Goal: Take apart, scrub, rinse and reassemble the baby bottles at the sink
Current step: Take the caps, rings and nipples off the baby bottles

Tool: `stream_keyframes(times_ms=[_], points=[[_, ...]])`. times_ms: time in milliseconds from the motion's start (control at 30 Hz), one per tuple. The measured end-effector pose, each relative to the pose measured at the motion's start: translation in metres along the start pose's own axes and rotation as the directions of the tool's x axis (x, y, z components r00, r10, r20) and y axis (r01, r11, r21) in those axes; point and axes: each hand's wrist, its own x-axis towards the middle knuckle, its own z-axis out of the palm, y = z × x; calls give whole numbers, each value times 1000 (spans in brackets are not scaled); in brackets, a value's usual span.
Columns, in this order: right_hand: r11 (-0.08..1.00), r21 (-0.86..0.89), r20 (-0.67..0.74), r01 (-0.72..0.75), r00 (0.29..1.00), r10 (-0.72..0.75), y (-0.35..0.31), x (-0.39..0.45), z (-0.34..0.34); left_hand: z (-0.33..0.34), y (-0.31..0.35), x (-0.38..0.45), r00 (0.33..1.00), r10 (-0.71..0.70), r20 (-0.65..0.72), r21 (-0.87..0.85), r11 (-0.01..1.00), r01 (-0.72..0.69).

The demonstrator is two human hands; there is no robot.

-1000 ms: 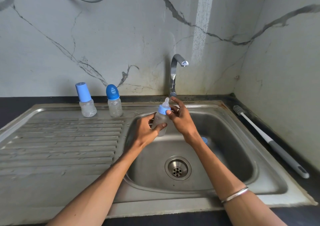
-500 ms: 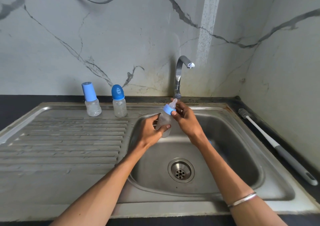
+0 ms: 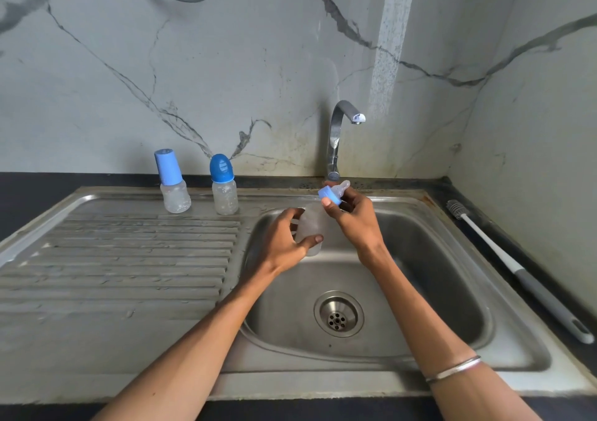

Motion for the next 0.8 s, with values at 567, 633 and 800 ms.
stream_keyframes(times_ms=[567,633,800], points=[[950,-269,44,-156,984,174,36,7,-15,-11,-21,9,991,-125,-36,360,924,130],[937,-307,44,-164,982,186,41,12,-16,-8,-24,13,981,-195,11,443,880,170],[893,-395,33,-216,968,249,51,19,-20,-1,-29,22,944,-313,99,568,797,205]])
